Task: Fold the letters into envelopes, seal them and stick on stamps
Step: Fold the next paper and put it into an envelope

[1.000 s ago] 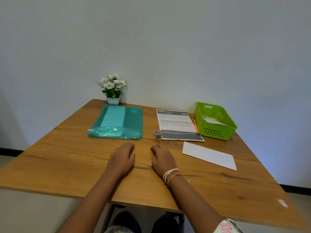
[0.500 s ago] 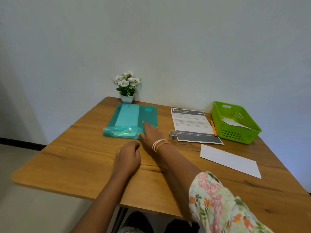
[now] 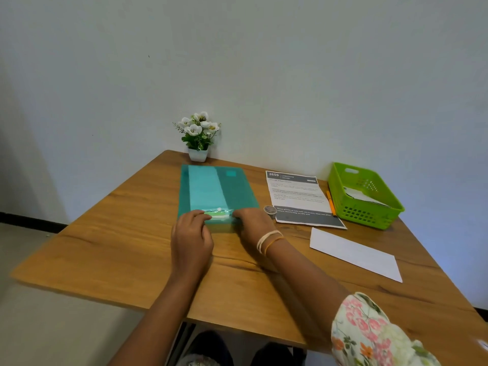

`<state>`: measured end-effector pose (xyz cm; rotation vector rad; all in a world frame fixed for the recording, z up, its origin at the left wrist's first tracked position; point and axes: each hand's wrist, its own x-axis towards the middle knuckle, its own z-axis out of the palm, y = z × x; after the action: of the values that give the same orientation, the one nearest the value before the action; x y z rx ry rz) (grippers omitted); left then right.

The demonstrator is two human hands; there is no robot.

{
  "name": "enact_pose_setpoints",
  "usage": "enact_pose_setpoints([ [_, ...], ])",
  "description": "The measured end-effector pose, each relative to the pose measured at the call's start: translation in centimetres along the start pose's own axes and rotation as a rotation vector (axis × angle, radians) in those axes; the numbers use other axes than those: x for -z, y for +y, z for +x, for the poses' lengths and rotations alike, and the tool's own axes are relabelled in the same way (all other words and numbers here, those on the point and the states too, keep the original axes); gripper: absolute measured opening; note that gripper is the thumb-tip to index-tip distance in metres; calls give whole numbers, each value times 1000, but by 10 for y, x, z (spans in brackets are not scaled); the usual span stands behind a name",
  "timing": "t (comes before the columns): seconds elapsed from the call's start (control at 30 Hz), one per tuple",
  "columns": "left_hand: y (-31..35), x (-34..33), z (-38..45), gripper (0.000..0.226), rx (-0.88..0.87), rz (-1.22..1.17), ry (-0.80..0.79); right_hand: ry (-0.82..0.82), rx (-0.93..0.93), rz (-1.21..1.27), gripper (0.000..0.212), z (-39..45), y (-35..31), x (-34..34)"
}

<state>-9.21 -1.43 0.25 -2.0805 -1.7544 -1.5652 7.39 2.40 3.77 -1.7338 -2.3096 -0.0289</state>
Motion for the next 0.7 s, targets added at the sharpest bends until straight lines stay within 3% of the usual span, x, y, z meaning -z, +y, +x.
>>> enact_pose_setpoints([
  [0.2,-2,-1,0,16,140,60,-38,51,-15,78,36,-35,1,-19],
  [0.43,-5,-5,0,32,353,188,-179,86,-123,359,40,-47,-2,-18],
  [0.6,-3,-3,2,36,401,232,-238,100,-228,296,41,-28,-6,-13],
  [0.7,-3,-3,3,38,391,222,-244,63,-248,177,27,-17,-12,-9],
])
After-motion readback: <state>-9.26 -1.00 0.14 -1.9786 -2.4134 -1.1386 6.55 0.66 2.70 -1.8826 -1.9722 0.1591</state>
